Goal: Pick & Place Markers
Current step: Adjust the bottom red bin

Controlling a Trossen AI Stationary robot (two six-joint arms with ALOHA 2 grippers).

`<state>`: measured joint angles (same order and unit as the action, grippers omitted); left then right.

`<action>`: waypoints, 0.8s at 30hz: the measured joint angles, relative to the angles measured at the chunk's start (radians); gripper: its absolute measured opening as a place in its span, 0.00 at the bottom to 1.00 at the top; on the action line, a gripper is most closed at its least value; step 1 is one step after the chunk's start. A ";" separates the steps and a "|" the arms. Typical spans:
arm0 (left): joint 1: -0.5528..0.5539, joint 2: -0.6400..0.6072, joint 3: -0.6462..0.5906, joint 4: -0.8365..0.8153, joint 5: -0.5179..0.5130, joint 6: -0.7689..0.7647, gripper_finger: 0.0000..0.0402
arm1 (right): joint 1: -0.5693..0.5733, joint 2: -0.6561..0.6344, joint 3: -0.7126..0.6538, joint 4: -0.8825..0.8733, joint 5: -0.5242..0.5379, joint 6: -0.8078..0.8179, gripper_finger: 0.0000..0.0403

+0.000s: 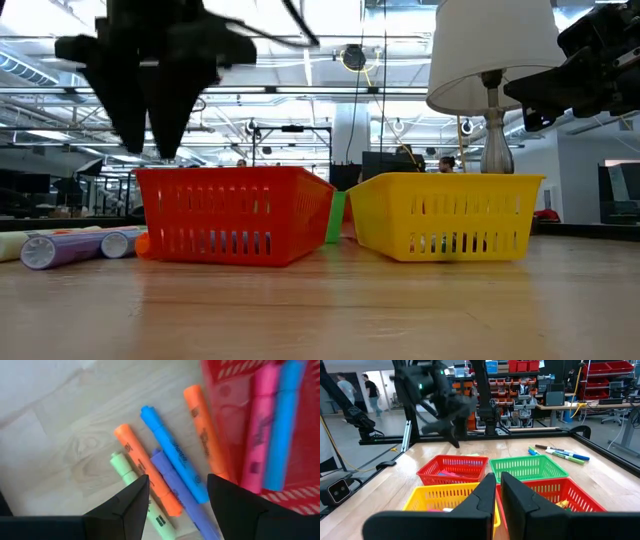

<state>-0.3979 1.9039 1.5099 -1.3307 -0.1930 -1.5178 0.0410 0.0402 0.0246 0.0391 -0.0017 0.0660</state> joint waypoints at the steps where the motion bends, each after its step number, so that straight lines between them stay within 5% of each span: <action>1: 0.003 0.012 -0.002 -0.002 0.011 -0.001 0.52 | 0.000 0.000 0.000 0.000 0.000 0.000 0.04; 24: 0.026 0.034 -0.004 0.101 0.097 0.011 0.52 | 0.000 0.000 0.000 0.000 0.000 0.000 0.04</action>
<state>-0.3717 1.9377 1.5063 -1.2297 -0.0956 -1.5066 0.0411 0.0402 0.0242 0.0391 -0.0017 0.0658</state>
